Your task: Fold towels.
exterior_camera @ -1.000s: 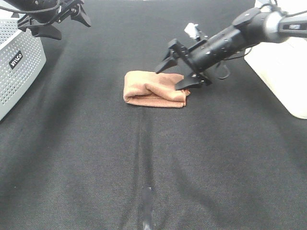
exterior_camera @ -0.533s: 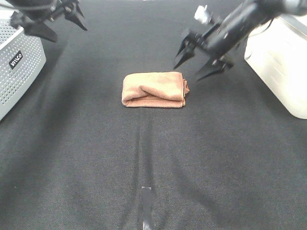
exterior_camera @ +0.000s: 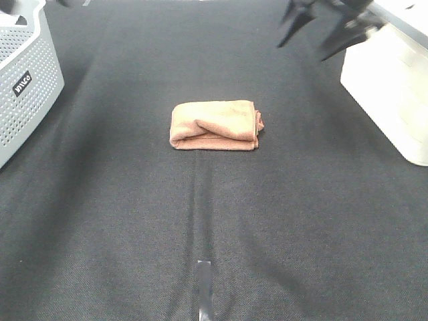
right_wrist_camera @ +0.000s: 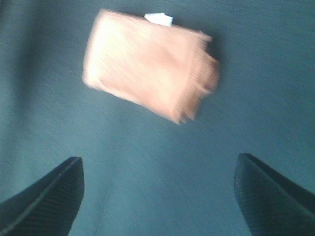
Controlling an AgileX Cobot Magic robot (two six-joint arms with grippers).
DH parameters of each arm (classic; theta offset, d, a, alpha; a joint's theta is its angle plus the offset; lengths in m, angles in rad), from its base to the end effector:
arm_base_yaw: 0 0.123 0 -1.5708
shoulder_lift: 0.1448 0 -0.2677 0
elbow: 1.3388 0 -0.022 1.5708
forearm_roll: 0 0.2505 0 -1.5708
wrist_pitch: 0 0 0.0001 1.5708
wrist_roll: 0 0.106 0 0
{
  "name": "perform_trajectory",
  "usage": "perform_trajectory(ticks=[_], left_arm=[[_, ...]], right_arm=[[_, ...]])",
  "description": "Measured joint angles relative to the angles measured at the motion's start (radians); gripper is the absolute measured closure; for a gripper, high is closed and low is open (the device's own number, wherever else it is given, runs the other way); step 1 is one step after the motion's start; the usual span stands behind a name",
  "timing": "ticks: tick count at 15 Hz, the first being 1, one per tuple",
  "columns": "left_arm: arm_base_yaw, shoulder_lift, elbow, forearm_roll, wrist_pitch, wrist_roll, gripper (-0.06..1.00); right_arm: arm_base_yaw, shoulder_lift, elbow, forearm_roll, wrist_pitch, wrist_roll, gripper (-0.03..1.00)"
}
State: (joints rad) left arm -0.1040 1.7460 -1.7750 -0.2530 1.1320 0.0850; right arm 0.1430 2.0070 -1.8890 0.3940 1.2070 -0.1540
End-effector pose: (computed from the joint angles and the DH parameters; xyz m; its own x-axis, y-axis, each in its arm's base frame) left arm 0.3813 -0.0640 0.3409 -0.8438 0.0642 -0.5328 0.2017 0.9579 -0.2041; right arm 0.4229 0.0993 0.2684 -0.9244 -0.1398 -0.3549 -0.2648 0.9049 0.3332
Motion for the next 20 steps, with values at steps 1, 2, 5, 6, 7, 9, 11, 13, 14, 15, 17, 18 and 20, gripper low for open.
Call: perform_trajectory(ticks=[1,2,5,6,7,9,11,13,14,15,17,18,20], left_arm=[[0.0,-0.064,0.065,0.027,0.001,0.0,0.12],[0.0,-0.064,0.065,0.027,0.001,0.0,0.12],[0.0,-0.331,0.346,0.093,0.006,0.0,0.12],[0.0,-0.419,0.432,0.102,0.008,0.0,0.12],[0.0,-0.5,0.506,0.107,0.009,0.0,0.12],[0.0,-0.668,0.656,0.115,0.011,0.0,0.12],[0.0,-0.837,0.782,0.119,0.012,0.0,0.12],[0.0,-1.033,0.904,0.119,0.015,0.0,0.12],[0.0,-1.124,0.962,0.119,0.015,0.0,0.12],[0.0,-1.214,1.013,0.119,0.016,0.0,0.12],[0.0,-1.435,1.131,0.119,0.017,0.002,0.12],[0.0,-1.507,1.169,0.119,0.017,0.002,0.12],[0.0,-1.619,1.229,0.119,0.015,0.004,0.12]], right_arm=[[0.0,-0.06,0.055,-0.03,0.001,0.01,0.18],[0.0,-0.06,0.055,-0.03,0.001,0.01,0.18],[0.0,-0.329,0.331,-0.088,0.002,0.014,0.18],[0.0,-0.406,0.414,-0.094,0.002,0.014,0.18],[0.0,-0.492,0.499,-0.1,0.003,0.014,0.18],[0.0,-0.666,0.688,-0.112,-0.012,0.014,0.18],[0.0,-0.842,0.86,-0.126,-0.04,0.014,0.18],[0.0,-1.014,1.041,-0.137,-0.057,0.014,0.18],[0.0,-1.103,1.12,-0.143,-0.058,0.014,0.18],[0.0,-1.205,1.2,-0.154,-0.063,0.014,0.18],[0.0,-1.453,1.335,-0.201,-0.093,0.014,0.18],[0.0,-1.542,1.36,-0.224,-0.106,0.016,0.18],[0.0,-1.705,1.37,-0.25,-0.12,0.022,0.18]])
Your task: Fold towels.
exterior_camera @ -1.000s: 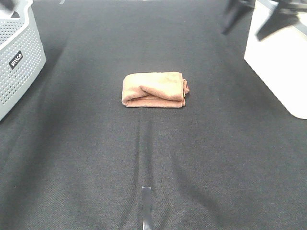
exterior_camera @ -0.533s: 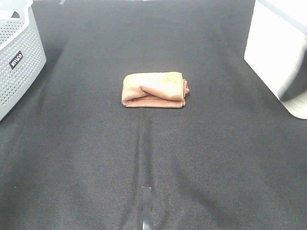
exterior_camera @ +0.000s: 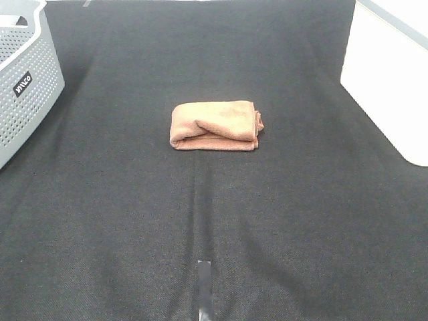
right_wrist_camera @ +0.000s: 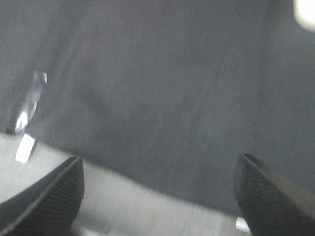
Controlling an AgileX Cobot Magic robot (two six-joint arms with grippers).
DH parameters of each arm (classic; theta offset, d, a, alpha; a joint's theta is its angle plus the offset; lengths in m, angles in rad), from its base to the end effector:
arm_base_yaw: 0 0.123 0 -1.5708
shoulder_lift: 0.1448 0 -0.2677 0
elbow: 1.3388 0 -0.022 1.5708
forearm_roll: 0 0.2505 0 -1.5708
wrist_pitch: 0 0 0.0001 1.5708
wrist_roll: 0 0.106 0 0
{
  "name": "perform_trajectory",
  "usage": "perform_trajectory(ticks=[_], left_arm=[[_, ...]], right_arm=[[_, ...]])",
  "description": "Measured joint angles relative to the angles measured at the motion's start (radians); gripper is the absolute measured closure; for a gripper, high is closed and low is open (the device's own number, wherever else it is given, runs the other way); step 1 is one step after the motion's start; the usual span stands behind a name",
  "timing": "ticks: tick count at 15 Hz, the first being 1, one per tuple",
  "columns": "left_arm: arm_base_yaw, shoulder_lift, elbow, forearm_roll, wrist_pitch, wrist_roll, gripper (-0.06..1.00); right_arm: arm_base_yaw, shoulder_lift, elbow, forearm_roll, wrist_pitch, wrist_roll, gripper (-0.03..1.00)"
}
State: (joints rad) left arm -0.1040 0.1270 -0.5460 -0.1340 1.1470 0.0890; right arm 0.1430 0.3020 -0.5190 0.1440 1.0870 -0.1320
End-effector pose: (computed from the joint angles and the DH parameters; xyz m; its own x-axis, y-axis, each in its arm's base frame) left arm 0.0335 -0.0165 0.2729 -0.5848 0.0946 -0.8056 0.2202 0.9744 -0.0454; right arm 0.0632 0.0227 0.2608 -0.6787 -0.1625 -0.7162 -0.2753 0.9604 0.0430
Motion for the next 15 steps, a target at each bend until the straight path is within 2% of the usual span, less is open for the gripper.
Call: perform_trajectory(ticks=[3,9,15], left_arm=[[0.0,-0.053,0.039,-0.011,-0.07,0.03,0.12],[0.0,-0.053,0.046,-0.029,-0.088,0.105,0.12],[0.0,-0.053,0.046,-0.029,-0.088,0.109,0.12]], right_arm=[[0.0,-0.181,0.005,-0.052,-0.014,0.014,0.18],[0.0,-0.216,0.01,-0.071,-0.015,0.016,0.18],[0.0,-0.216,0.01,-0.073,-0.015,0.016,0.18]])
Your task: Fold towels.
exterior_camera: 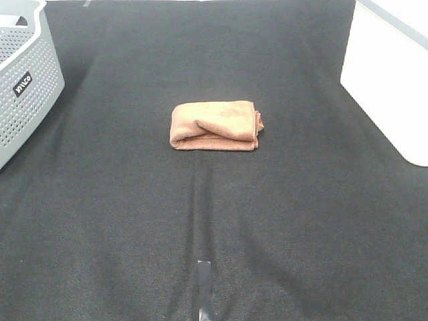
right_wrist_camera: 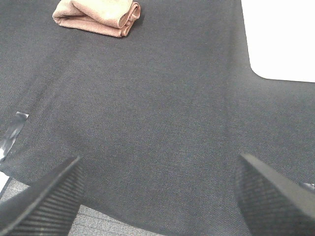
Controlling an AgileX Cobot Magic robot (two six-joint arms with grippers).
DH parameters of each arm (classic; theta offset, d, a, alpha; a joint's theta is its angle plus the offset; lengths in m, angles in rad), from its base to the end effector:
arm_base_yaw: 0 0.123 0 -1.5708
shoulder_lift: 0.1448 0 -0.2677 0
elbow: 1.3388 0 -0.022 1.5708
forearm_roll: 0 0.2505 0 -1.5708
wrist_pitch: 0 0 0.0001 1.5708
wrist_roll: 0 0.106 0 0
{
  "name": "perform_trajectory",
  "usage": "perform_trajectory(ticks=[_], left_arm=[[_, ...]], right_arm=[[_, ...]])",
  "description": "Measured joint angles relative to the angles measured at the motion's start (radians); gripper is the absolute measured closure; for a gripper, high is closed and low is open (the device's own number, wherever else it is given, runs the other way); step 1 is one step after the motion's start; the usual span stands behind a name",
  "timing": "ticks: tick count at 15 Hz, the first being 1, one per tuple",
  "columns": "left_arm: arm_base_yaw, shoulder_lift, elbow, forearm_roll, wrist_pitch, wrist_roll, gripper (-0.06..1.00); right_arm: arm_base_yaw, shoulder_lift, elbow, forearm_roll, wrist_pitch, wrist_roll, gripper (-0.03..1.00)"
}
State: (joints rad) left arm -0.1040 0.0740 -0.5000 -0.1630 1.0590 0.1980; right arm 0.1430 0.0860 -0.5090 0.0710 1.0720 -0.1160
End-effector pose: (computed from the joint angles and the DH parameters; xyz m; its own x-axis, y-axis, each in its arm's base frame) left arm 0.0343 -0.0187 0.2692 -0.4817 0.1671 -0.8603 0.2819 0.9590 0.0284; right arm 0.0355 0.0118 0.2694 -0.5087 -0.1558 -0.8467 -0.2369 0.9709 -0.0363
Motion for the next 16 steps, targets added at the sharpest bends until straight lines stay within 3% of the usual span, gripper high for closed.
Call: perform_trajectory(ticks=[8,11,16], left_arm=[[0.001,0.0,0.0,0.009,0.0,0.0,0.12],[0.087,-0.001,0.0,0.01,0.0,0.0,0.12],[0.146,-0.002,0.0,0.011,0.0,0.0,0.12]], right_arm=[[0.0,0.0,0.0,0.0,0.0,0.0,0.18],[-0.062,0.0,0.0,0.0,0.0,0.0,0.18],[-0.132,0.0,0.0,0.001,0.0,0.0,0.18]])
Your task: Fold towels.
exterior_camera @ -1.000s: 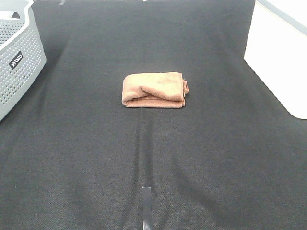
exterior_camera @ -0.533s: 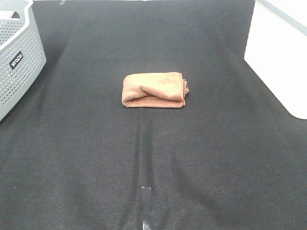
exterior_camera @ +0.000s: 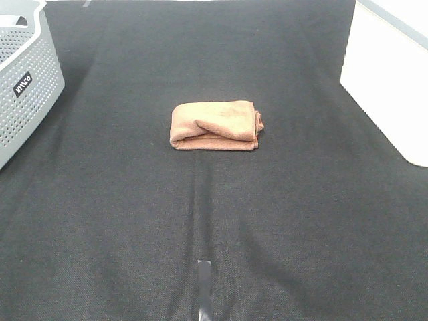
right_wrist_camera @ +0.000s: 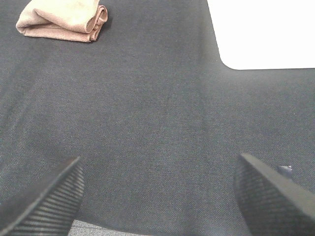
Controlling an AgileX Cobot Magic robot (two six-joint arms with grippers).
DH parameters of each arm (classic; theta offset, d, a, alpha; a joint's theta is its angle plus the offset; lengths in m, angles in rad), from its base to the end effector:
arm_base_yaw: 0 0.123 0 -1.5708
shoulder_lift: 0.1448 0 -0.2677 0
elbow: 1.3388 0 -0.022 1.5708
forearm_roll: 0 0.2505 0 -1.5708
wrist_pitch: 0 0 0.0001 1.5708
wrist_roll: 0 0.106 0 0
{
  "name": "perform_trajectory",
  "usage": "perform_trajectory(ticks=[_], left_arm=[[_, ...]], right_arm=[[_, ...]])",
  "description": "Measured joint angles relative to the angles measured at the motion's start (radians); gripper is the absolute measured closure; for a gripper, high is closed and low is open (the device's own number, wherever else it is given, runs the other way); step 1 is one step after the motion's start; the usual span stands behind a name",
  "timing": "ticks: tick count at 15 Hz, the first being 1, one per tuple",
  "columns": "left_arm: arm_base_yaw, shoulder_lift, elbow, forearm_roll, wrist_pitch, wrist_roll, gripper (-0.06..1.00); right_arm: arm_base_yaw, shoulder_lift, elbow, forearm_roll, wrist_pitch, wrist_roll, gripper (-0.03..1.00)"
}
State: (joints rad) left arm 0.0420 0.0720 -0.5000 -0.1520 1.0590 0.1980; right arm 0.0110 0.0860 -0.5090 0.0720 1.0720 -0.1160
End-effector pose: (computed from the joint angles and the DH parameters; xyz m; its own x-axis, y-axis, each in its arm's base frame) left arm 0.0364 -0.0125 0.2691 -0.5000 0.1008 -0.8601 0.1340 0.9902 0.0382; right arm 0.0367 0.0071 0.2694 -0.5247 -0.0870 -0.8468 -0.1076 0.9936 -0.0355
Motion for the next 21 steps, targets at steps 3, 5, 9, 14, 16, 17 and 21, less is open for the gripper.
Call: perform_trajectory(ticks=[3,5,9,14,16,17,21], left_arm=[[0.0,-0.055,0.0,0.0,0.0,0.0,0.12],[-0.001,-0.076,0.0,0.0,-0.001,0.0,0.12],[-0.053,-0.076,0.0,0.0,-0.001,0.0,0.12],[-0.053,-0.076,0.0,0.0,-0.001,0.0,0.12],[-0.053,-0.076,0.0,0.0,-0.001,0.0,0.12],[-0.053,-0.076,0.0,0.0,-0.001,0.0,0.12],[-0.053,-0.077,0.0,0.0,-0.001,0.0,0.12]], right_arm=[[0.0,-0.051,0.002,0.0,-0.001,0.0,0.18],[0.0,-0.09,0.002,0.001,-0.004,0.0,0.18],[0.0,-0.092,0.002,0.001,-0.005,0.0,0.18],[0.0,-0.092,0.002,0.001,-0.005,0.0,0.18],[0.0,-0.092,0.002,0.001,-0.005,0.0,0.18],[0.0,-0.092,0.002,0.001,-0.005,0.0,0.18],[0.0,-0.092,0.002,0.001,-0.005,0.0,0.18]])
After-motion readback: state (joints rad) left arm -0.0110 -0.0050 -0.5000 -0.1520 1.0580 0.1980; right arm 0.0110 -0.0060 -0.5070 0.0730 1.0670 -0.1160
